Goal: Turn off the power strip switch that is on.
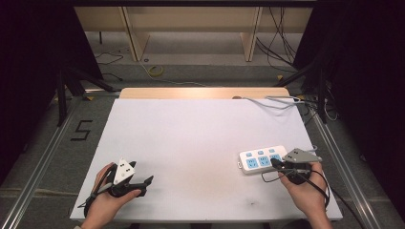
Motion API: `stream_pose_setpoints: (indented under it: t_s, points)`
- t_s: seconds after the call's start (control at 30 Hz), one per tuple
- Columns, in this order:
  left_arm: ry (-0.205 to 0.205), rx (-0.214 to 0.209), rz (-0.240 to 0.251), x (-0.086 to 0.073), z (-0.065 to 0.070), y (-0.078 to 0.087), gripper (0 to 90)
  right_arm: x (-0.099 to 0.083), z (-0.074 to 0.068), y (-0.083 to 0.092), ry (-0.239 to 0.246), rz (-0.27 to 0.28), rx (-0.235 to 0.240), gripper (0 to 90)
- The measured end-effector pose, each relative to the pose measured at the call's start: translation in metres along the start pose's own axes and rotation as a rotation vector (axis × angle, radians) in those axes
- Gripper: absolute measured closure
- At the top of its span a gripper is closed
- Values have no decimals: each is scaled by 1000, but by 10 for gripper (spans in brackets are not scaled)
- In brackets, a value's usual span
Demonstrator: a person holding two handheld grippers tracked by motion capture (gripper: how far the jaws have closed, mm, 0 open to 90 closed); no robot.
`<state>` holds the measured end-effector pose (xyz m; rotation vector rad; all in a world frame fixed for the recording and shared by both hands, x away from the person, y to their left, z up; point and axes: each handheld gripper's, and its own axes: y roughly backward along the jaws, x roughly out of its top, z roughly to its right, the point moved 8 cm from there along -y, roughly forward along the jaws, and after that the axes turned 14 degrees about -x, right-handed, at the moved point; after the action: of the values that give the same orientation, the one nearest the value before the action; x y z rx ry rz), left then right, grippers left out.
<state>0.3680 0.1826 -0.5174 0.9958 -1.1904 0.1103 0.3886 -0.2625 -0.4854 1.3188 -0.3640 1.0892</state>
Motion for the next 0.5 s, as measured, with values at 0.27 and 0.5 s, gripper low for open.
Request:
stream_pose_setpoints:
  t_s: [0.27, 0.5]
  points:
    - [0, 0, 0, 0, 0, 0, 208, 3, 5, -2, -6, -15, -6, 900]
    - [0, 0, -1, 0, 0, 0, 208, 5, 9, -4, -15, -25, -11, 900]
